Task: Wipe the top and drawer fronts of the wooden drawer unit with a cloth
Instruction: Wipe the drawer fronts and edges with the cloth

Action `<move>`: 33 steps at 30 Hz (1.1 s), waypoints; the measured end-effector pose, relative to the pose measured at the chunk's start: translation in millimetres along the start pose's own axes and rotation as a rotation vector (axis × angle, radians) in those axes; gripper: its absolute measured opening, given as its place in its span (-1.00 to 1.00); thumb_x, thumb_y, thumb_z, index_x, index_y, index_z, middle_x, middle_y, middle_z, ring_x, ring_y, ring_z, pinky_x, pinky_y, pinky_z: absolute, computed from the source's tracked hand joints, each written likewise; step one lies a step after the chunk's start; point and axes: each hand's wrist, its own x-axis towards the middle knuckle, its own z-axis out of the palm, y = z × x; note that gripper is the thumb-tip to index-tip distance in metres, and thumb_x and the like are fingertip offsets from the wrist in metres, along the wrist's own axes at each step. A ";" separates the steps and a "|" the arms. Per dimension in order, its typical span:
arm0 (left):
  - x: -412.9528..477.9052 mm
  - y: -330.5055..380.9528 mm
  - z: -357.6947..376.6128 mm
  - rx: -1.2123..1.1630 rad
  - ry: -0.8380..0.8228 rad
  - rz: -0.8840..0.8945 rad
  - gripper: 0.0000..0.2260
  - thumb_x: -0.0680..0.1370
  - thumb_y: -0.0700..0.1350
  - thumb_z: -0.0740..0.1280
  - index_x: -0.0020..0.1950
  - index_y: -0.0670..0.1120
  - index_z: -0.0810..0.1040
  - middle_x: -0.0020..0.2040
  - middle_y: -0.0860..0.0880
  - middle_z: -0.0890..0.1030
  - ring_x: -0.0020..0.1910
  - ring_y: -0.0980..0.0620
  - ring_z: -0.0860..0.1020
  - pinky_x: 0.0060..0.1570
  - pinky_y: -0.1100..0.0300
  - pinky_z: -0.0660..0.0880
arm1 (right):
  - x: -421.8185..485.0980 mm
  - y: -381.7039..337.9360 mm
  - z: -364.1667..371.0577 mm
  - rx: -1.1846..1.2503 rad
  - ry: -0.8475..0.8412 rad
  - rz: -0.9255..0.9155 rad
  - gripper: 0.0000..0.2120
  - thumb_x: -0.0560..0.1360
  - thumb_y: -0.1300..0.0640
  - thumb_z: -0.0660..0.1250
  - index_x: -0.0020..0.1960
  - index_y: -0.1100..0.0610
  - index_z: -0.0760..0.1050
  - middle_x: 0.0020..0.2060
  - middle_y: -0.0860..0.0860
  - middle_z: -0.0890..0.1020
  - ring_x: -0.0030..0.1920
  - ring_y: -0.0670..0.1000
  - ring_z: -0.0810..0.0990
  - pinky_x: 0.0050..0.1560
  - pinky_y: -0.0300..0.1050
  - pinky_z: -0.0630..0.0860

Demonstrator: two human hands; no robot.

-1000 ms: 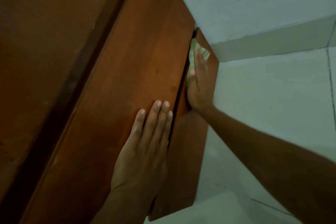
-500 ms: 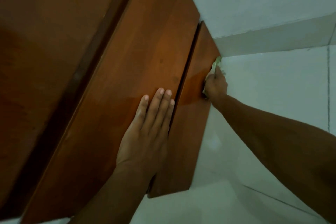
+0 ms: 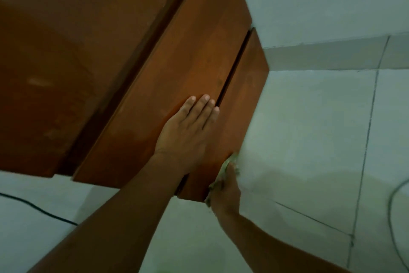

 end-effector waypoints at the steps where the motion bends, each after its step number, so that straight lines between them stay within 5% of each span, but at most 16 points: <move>1: -4.0 -1.2 -2.0 -0.007 -0.015 0.012 -0.42 0.67 0.06 -0.19 0.58 -0.21 -0.31 0.61 -0.19 -0.27 0.58 -0.15 -0.31 0.53 -0.12 -0.32 | -10.1 7.7 0.4 -0.004 -0.036 0.044 -0.42 0.63 0.19 0.08 0.56 -0.22 0.07 0.30 0.16 0.56 0.11 0.24 0.66 0.06 0.20 0.64; 3: -16.3 -3.4 -7.1 -0.005 -0.038 0.023 -0.42 0.68 0.05 -0.18 0.59 -0.21 -0.29 0.62 -0.19 -0.26 0.58 -0.14 -0.30 0.53 -0.10 -0.33 | -23.0 19.5 -8.7 -0.054 -0.082 0.120 -0.41 0.59 0.27 0.12 0.53 -0.16 0.22 0.11 0.18 0.65 -0.12 0.22 0.70 -0.22 0.12 0.69; 6: -43.0 -6.3 -9.6 -0.039 -0.034 -0.002 -0.42 0.67 0.04 -0.15 0.59 -0.21 -0.27 0.62 -0.21 -0.24 0.58 -0.16 -0.29 0.52 -0.09 -0.34 | -42.1 13.0 -32.2 -0.050 0.011 0.018 -0.54 0.55 0.30 0.16 0.38 -0.01 0.49 -0.09 0.13 0.69 -0.26 0.16 0.67 -0.30 0.16 0.66; 9: -77.1 -7.9 -6.8 -0.055 -0.018 -0.031 -0.42 0.64 0.03 -0.21 0.58 -0.23 -0.25 0.61 -0.25 -0.26 0.58 -0.20 -0.29 0.51 -0.12 -0.34 | -72.2 -11.5 -32.3 0.099 0.084 -0.264 -0.46 0.53 0.25 0.10 0.44 -0.09 0.39 0.05 0.14 0.66 -0.24 0.16 0.67 -0.33 0.12 0.64; 11: -99.3 -7.3 -2.9 -0.066 -0.006 -0.051 -0.39 0.55 -0.05 -0.38 0.59 -0.24 -0.26 0.60 -0.25 -0.28 0.57 -0.20 -0.31 0.52 -0.12 -0.34 | -100.9 -20.5 -15.3 0.101 -0.065 -0.476 -0.34 0.50 0.29 0.07 0.55 -0.13 0.21 0.29 0.17 0.56 0.02 0.22 0.67 -0.09 0.21 0.65; 13: -117.0 -4.7 1.3 -0.069 -0.038 -0.061 -0.34 0.47 -0.11 -0.44 0.58 -0.24 -0.29 0.58 -0.25 -0.34 0.56 -0.18 -0.35 0.51 -0.10 -0.36 | -119.0 -17.4 2.9 0.005 -0.159 -0.639 -0.24 0.49 0.44 0.10 0.61 0.00 0.05 0.54 0.07 0.30 0.49 0.16 0.36 0.39 0.18 0.43; 16: -129.9 0.3 5.0 -0.083 -0.093 -0.074 -0.34 0.45 -0.11 -0.41 0.57 -0.24 -0.34 0.56 -0.23 -0.39 0.54 -0.16 -0.40 0.49 -0.08 -0.39 | -114.2 -8.9 18.1 -0.035 -0.083 -0.716 -0.12 0.43 0.59 0.15 0.62 0.08 -0.06 0.62 -0.01 0.04 0.61 0.01 0.04 0.52 0.04 0.28; 20: -136.6 7.4 6.2 -0.139 -0.121 -0.122 -0.31 0.41 -0.10 -0.43 0.56 -0.23 -0.36 0.56 -0.20 -0.42 0.53 -0.13 -0.44 0.48 -0.07 -0.43 | -104.6 16.7 20.1 -0.091 -0.081 -0.496 -0.02 0.42 0.57 0.20 0.60 -0.08 -0.14 0.60 0.08 0.14 0.56 0.13 0.22 0.40 0.12 0.44; 23: -141.6 12.5 4.2 -0.205 -0.167 -0.126 -0.39 0.53 -0.06 -0.31 0.57 -0.18 -0.35 0.57 -0.16 -0.40 0.53 -0.09 -0.44 0.49 -0.05 -0.43 | -87.3 26.2 3.7 -0.173 -0.175 -0.192 -0.01 0.45 0.43 0.21 0.50 -0.41 -0.15 0.38 0.20 0.49 0.15 0.26 0.64 0.02 0.17 0.65; 25: -145.3 15.6 2.2 -0.265 -0.225 -0.112 -0.42 0.64 -0.05 -0.12 0.58 -0.15 -0.34 0.60 -0.12 -0.35 0.54 -0.07 -0.41 0.52 -0.04 -0.37 | -70.4 25.9 -13.4 -0.248 -0.190 0.006 -0.31 0.51 0.29 0.26 0.53 -0.17 0.21 0.20 0.18 0.61 -0.21 0.17 0.69 -0.30 0.03 0.68; 27: -150.1 21.7 -2.5 -0.361 -0.274 -0.093 -0.42 0.68 -0.03 -0.04 0.60 -0.11 -0.27 0.63 -0.09 -0.23 0.58 -0.04 -0.33 0.55 -0.02 -0.28 | -57.8 10.3 -30.4 -0.314 -0.161 0.139 -0.68 0.55 0.06 0.26 0.26 0.12 0.55 0.01 0.16 0.68 -0.17 0.17 0.70 -0.19 0.08 0.69; 29: -155.6 30.3 -5.5 -0.504 -0.312 -0.122 -0.44 0.68 -0.02 0.01 0.63 -0.06 -0.16 0.65 -0.07 -0.03 0.61 -0.04 -0.14 0.58 -0.01 -0.12 | -50.1 -16.8 -48.8 -0.260 -0.113 0.220 -0.70 0.59 0.03 0.22 0.06 0.22 0.61 -0.08 0.17 0.68 -0.10 0.19 0.67 -0.02 0.05 0.65; 33: -161.2 42.3 -20.5 -0.684 -0.452 -0.261 -0.48 0.67 0.04 0.09 0.62 0.06 0.04 0.53 -0.13 0.33 0.43 -0.14 0.39 0.36 -0.06 0.39 | -33.3 -87.6 -93.9 0.280 -0.308 0.445 -0.74 0.59 0.23 0.15 -0.07 0.36 0.55 -0.20 0.23 0.62 -0.22 0.20 0.61 -0.23 -0.01 0.62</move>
